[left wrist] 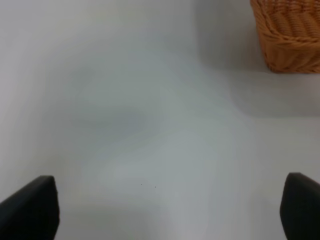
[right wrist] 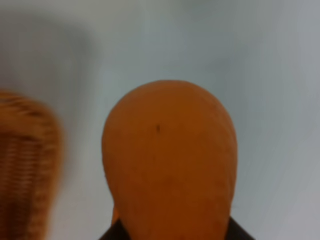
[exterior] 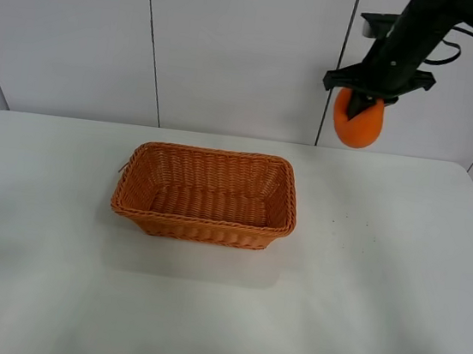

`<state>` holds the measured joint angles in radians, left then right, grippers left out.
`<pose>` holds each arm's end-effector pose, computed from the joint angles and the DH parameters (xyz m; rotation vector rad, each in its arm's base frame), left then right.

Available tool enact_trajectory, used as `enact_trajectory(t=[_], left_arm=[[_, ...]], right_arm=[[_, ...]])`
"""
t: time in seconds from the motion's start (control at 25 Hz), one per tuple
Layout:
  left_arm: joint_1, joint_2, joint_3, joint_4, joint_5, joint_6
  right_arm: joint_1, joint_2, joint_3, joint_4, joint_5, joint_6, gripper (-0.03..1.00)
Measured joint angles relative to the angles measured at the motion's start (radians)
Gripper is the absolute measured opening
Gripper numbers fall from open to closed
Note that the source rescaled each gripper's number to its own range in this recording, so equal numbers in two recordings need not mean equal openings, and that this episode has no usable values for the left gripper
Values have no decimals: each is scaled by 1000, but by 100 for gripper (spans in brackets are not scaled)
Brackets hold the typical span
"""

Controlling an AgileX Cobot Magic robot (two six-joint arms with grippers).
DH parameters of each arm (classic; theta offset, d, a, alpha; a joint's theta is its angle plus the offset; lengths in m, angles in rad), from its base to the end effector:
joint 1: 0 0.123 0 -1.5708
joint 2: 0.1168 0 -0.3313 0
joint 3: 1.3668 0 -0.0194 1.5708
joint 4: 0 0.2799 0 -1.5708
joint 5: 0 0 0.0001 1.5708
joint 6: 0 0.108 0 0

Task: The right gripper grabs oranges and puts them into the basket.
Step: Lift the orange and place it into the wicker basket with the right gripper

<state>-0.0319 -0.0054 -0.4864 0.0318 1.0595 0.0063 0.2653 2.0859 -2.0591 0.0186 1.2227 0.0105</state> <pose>-0.0098 0.0033 0.2793 0.0379 2.0506 0.0222 0.4981 0.1373 0.3275 -0.3441 2.7160 0.1034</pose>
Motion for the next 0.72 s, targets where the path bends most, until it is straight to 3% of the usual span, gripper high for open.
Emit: enact_trajectory(t=[0.2,0.36,0.52,0.72], left_arm=[[0,0,0,0,0,0],[0,0,0,0,0,0],[0,0,0,0,0,0],[0,0,0,0,0,0]], right_arm=[[182,1,0,-19,-18,0,0],[302,32,-3,-19,-96,-1,0],[360,136,-3,-19,-202,-1,0],[369,264,-3,-19,-287,0,0]])
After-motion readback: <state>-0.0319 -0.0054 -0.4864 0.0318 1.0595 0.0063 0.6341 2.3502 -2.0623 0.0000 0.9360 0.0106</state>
